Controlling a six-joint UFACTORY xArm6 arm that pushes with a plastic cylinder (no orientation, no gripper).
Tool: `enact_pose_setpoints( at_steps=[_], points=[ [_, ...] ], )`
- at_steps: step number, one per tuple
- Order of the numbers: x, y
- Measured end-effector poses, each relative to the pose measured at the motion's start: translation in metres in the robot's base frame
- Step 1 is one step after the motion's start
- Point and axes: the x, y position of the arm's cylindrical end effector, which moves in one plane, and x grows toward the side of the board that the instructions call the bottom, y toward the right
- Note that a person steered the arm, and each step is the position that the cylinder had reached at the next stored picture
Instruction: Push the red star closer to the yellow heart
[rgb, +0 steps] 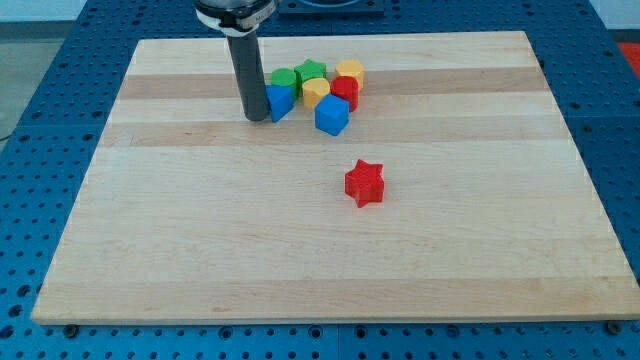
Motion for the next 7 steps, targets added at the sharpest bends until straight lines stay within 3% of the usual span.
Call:
enact_pose_setpoints(
  at_steps=[1, 2, 4, 5, 7],
  points=[
    [0.029, -0.009],
    [0.087, -0.005],
    [0.181, 0.083],
    [0.206, 0.152],
    [0.150, 0.195]
  ],
)
